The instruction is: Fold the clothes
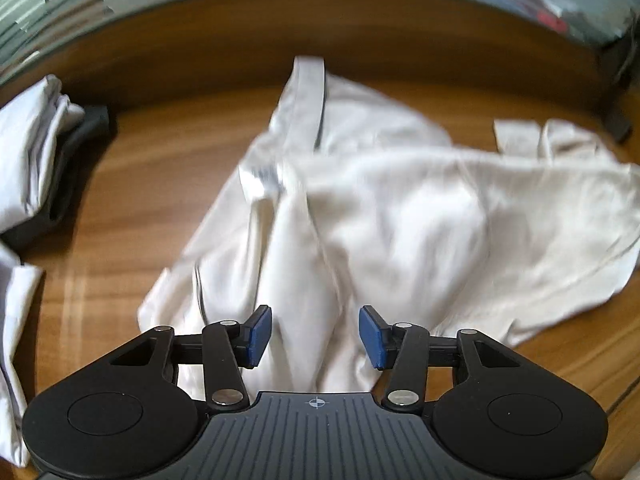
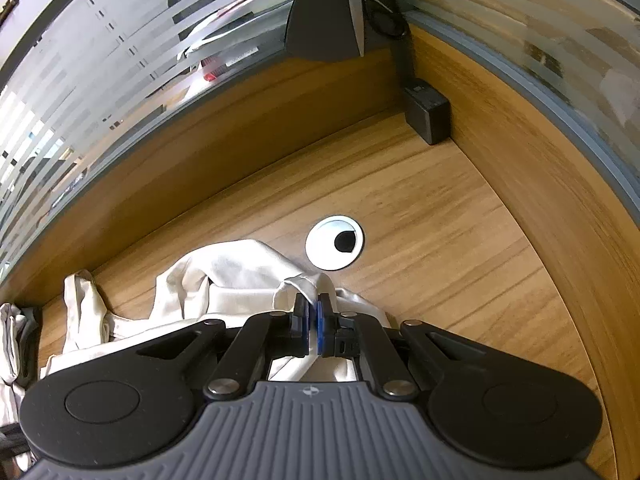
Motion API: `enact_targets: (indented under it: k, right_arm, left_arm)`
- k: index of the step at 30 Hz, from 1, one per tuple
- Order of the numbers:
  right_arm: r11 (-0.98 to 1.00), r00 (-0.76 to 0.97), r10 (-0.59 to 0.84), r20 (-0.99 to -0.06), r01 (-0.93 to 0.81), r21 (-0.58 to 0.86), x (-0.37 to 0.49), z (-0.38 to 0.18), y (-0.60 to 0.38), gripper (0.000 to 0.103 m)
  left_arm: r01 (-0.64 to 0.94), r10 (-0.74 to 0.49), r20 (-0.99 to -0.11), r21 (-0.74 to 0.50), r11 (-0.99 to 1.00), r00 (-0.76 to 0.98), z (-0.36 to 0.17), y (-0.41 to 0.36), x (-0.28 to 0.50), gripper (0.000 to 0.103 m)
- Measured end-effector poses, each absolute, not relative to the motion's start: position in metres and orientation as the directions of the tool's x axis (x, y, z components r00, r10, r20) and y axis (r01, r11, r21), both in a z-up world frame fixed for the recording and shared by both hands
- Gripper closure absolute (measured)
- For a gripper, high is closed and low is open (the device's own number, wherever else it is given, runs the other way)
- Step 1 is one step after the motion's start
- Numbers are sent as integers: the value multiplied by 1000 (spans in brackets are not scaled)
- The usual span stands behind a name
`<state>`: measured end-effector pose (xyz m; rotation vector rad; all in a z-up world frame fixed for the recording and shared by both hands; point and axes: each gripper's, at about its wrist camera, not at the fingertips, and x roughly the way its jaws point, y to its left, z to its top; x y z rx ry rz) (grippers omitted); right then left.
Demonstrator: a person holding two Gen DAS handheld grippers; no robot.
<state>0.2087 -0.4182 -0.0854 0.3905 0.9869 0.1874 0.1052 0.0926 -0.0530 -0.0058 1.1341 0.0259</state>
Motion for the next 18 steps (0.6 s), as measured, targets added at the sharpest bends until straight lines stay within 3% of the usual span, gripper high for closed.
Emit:
enact_targets:
  k: [3, 12, 18]
  right_arm:
    - [913, 555, 332, -762, 13, 407, 201, -80, -420, 99]
    - [896, 652, 350, -673, -22, 444, 151, -37, -438, 99]
    - [897, 666, 353, -657, -39, 441, 81, -12, -437, 99]
  left_arm:
    - [-25, 42, -909, 35, 999, 414, -61, 92, 104, 100]
    - [-61, -12, -845, -52, 997, 534, 11, 125, 72, 100]
    - [-33, -35, -852, -62, 998, 522, 48, 148, 31, 100]
